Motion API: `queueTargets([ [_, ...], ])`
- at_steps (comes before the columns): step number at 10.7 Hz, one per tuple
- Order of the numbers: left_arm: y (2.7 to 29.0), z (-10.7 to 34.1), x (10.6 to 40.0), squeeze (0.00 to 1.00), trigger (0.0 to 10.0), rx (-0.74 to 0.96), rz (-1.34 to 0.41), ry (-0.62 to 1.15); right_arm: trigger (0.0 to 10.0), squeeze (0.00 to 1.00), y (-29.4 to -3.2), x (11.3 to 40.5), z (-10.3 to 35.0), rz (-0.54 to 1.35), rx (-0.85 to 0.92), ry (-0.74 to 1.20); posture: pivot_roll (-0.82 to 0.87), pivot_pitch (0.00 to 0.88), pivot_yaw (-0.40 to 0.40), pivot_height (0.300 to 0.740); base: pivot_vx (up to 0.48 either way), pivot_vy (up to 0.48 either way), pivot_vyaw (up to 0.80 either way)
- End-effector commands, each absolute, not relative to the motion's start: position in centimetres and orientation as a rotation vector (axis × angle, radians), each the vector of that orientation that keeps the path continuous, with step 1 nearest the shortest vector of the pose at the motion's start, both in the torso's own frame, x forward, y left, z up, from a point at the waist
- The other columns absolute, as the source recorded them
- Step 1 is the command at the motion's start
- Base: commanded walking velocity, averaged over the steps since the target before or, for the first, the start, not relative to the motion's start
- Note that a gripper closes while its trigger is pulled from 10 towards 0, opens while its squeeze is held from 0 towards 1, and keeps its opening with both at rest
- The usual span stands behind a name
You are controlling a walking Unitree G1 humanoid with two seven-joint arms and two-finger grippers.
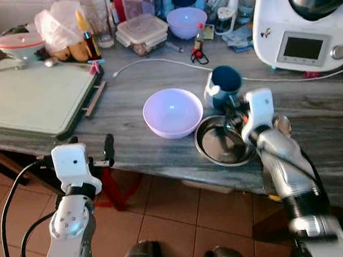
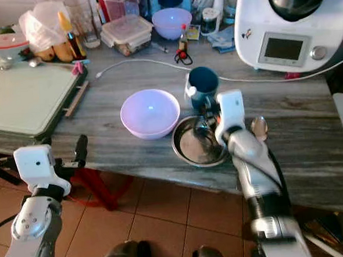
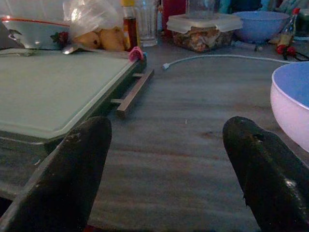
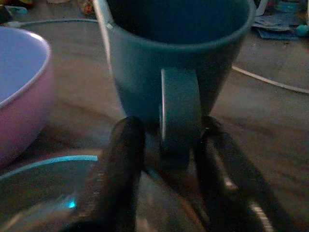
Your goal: Setting the table
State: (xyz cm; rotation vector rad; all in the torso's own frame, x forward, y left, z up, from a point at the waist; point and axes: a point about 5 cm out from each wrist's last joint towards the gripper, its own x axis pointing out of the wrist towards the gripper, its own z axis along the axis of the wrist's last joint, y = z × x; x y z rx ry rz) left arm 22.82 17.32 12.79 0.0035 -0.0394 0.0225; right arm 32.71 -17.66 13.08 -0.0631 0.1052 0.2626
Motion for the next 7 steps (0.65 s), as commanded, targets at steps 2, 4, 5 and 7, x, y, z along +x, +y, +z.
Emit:
queueTargets([
  [2, 17.1, 12.8, 23.1, 0.00, 10.0, 0.004, 0.009, -0.042, 10.0, 1.00, -18.0, 31.7, 13.7, 0.224, -0.070, 0.087, 0.03, 0.122, 0.032, 0.740, 0.000, 0.000, 0.00],
  [4, 17.0, 12.7, 23.5, 0.00, 10.0, 0.001, 0.011, -0.045, 10.0, 1.00, -18.2, 30.8, 14.8, 0.167, -0.099, 0.023, 0.02, 0.113, 0.031, 0.740, 0.000, 0.000, 0.00],
  [5, 17.0, 12.7, 23.6, 0.00, 10.0, 0.001, 0.012, -0.045, 10.0, 1.00, -18.1, 30.6, 15.3, 0.159, -0.107, -0.007, 0.01, 0.110, 0.031, 0.740, 0.000, 0.000, 0.00],
  [7, 17.4, 12.4, 23.5, 0.00, 10.0, 0.028, 0.063, -0.021, 10.0, 0.99, -17.2, 29.0, 16.5, 0.124, -0.092, -0.103, 0.02, 0.099, 0.030, 0.740, 0.000, 0.000, 0.00],
])
